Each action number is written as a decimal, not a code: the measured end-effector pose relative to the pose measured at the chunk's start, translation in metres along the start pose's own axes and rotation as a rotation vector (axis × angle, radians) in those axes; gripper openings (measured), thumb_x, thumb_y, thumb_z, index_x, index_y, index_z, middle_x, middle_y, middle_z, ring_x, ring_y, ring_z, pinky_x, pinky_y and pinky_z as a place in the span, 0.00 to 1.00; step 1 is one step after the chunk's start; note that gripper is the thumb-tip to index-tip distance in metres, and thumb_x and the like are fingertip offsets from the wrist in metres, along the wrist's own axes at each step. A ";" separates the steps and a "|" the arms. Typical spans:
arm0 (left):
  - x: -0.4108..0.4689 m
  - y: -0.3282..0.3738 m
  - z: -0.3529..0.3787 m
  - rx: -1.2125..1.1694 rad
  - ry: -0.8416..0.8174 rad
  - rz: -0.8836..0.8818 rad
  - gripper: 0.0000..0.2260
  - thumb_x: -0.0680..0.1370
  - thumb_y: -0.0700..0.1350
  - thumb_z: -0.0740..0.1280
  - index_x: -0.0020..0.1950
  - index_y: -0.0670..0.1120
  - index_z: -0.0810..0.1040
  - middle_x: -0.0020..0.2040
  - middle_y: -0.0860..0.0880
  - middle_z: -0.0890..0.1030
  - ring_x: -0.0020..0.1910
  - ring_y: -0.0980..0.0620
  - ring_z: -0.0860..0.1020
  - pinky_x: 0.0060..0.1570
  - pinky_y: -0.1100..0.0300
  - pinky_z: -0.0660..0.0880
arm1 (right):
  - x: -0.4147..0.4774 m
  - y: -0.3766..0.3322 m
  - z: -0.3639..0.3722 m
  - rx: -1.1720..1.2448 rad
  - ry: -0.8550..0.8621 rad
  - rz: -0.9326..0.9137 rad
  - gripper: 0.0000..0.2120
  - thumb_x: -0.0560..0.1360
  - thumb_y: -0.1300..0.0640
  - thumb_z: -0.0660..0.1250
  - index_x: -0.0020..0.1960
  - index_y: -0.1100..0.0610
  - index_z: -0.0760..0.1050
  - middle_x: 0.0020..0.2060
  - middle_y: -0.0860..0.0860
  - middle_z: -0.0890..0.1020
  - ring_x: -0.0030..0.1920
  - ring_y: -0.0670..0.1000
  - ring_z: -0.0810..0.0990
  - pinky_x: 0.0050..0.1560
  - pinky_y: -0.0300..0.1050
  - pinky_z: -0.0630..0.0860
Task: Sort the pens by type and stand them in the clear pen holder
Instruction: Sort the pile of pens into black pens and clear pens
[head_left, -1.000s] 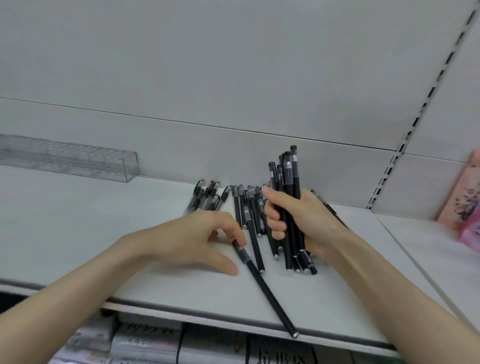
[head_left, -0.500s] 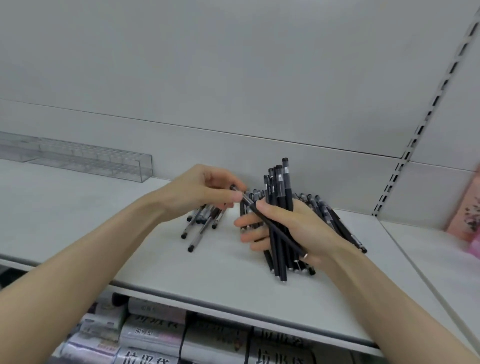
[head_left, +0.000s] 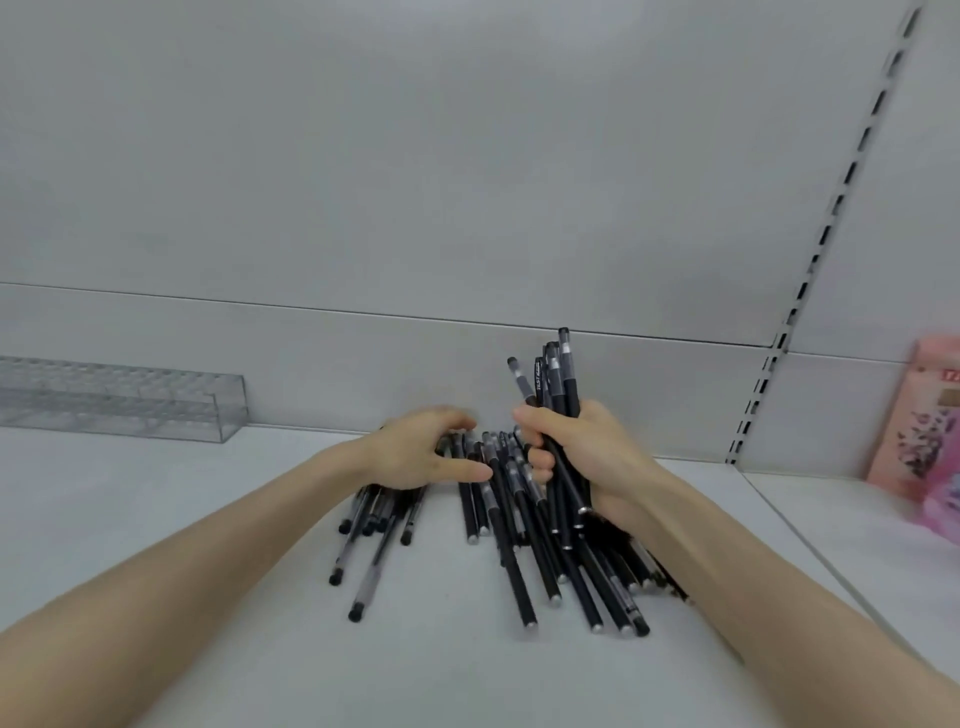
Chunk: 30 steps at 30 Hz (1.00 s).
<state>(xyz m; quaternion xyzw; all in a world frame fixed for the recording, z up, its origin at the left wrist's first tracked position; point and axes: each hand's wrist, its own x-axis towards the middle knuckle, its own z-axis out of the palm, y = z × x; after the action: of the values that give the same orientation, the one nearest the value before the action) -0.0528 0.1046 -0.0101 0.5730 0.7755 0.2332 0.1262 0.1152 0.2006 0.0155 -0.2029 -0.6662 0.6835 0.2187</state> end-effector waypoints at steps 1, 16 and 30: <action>0.003 -0.001 0.000 0.013 -0.018 0.010 0.40 0.65 0.70 0.67 0.68 0.46 0.71 0.66 0.50 0.75 0.65 0.52 0.72 0.67 0.54 0.66 | 0.002 -0.001 0.002 0.003 0.002 -0.001 0.12 0.78 0.61 0.65 0.37 0.57 0.67 0.26 0.49 0.68 0.24 0.46 0.66 0.25 0.37 0.67; 0.000 -0.015 -0.003 -0.094 -0.048 0.058 0.25 0.68 0.54 0.76 0.62 0.49 0.75 0.58 0.56 0.77 0.58 0.57 0.74 0.60 0.62 0.70 | 0.000 0.012 0.008 -0.137 -0.008 -0.061 0.14 0.77 0.58 0.67 0.33 0.61 0.72 0.24 0.53 0.73 0.27 0.50 0.73 0.32 0.40 0.74; -0.020 0.018 -0.021 -0.862 0.396 0.155 0.13 0.69 0.34 0.73 0.51 0.44 0.79 0.51 0.45 0.83 0.42 0.51 0.82 0.38 0.62 0.78 | -0.003 0.013 0.014 0.020 -0.015 -0.070 0.08 0.76 0.60 0.68 0.51 0.65 0.79 0.43 0.55 0.85 0.44 0.49 0.84 0.41 0.43 0.81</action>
<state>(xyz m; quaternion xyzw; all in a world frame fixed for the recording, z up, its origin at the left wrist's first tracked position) -0.0416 0.0857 0.0152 0.4692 0.5724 0.6467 0.1844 0.1097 0.1873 0.0027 -0.1722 -0.6678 0.6834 0.2396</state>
